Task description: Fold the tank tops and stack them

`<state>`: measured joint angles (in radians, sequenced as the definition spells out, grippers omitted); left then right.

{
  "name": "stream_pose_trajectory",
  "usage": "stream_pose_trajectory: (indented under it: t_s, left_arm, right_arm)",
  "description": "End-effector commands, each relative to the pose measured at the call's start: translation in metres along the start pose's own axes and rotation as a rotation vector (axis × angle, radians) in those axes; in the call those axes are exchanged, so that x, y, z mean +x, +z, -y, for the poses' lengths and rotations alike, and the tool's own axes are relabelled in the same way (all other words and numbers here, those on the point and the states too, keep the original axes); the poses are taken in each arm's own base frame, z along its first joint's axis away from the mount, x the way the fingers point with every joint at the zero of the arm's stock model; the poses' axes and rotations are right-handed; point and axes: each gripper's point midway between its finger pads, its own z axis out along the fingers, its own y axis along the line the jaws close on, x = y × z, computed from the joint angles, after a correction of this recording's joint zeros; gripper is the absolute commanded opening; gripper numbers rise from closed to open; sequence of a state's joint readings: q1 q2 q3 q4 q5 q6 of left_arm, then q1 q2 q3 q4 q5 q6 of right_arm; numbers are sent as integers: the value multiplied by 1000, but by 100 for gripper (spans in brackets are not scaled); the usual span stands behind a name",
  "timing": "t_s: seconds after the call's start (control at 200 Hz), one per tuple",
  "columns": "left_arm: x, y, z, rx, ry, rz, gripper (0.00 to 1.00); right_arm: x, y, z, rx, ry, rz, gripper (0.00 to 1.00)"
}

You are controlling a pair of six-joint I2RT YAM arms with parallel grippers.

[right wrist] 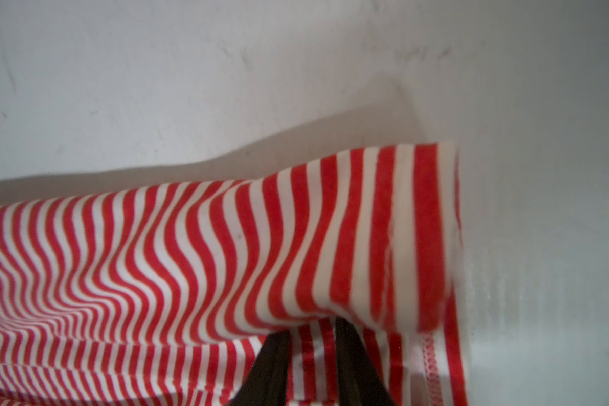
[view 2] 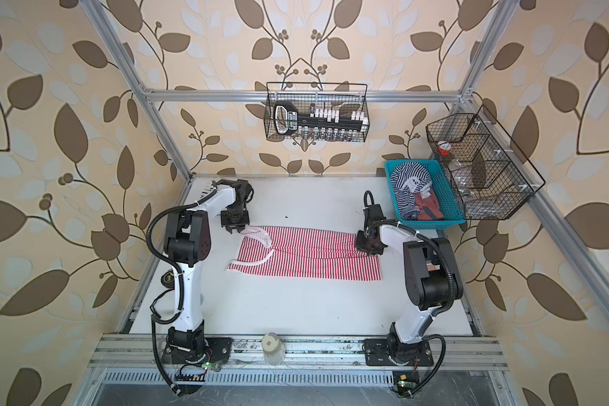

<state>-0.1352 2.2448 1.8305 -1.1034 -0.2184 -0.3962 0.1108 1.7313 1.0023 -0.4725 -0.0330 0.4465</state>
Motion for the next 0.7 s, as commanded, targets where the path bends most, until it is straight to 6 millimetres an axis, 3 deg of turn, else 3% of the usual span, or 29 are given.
stream_pose_trajectory:
  t_s: [0.0,0.225,0.35,0.525,0.695]
  left_arm:
    - [-6,-32,-13,16,-31,52,33]
    - [6,-73,10,168,3,90,50]
    - [19,-101,27,254,22,130,49]
    - [42,-129,79,423,82,156,41]
    - [64,-103,127,486,138,43,28]
  right_arm:
    - [14,-5,12,38,9,-40,26]
    - [-14,-46,-17,-77,-31,49,33]
    - [-33,-63,-31,-117,-64,90,34]
    - [-38,-52,-45,-116,-130,32,31]
    - [-33,-26,-53,-111,-176,-35,23]
